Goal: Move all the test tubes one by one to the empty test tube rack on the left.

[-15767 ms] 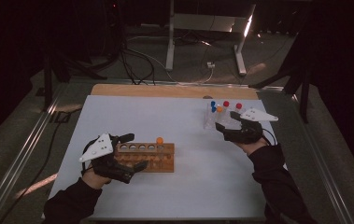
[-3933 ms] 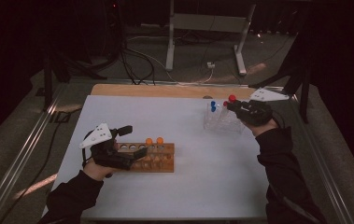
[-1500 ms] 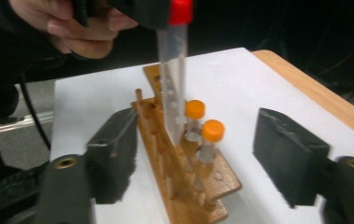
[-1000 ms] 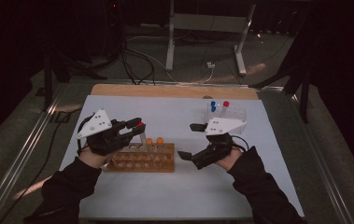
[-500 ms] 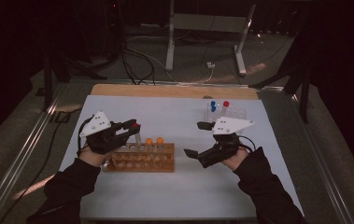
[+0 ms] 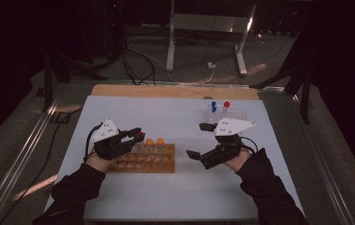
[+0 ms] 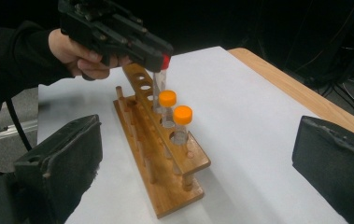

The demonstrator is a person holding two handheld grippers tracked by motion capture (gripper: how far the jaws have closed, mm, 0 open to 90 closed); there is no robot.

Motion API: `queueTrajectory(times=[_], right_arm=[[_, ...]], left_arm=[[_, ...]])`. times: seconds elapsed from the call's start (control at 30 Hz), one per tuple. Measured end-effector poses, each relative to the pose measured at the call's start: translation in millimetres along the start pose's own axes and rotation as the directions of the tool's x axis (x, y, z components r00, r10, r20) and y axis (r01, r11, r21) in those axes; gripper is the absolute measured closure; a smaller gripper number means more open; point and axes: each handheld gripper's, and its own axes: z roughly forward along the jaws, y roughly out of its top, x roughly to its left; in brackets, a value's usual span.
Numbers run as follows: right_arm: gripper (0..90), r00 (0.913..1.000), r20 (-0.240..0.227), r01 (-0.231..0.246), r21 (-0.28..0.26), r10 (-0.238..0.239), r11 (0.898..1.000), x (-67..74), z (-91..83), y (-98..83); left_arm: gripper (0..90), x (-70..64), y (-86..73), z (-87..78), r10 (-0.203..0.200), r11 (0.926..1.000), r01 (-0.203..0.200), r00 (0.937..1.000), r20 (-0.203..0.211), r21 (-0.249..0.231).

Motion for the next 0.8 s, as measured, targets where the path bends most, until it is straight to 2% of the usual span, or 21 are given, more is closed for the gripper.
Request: queueTrajectory(times=[0.3, 0.47, 0.8], right_arm=[[1.7, 1.0, 0.0, 0.0, 0.001, 0.0, 1.0, -0.1, -0.6, -0.2], [1.7, 1.0, -0.001, -0.001, -0.005, 0.001, 1.0, -1.0, -1.3, -0.4], [1.7, 1.0, 0.004, -0.006, -0.009, 0.006, 1.0, -2.6, -2.1, -1.4]], left_arm=[[71.6, -3.6, -17.6, 6.3, 0.007, 0.9995, -0.007, 0.9999, -0.013, 0.031], [71.5, -4.4, -19.7, 6.0, 0.025, 0.9996, -0.025, 0.9993, -0.027, 0.013], [70.3, -1.3, -23.2, 5.9, 0.002, 1.0, -0.002, 0.9997, -0.025, 0.005]])
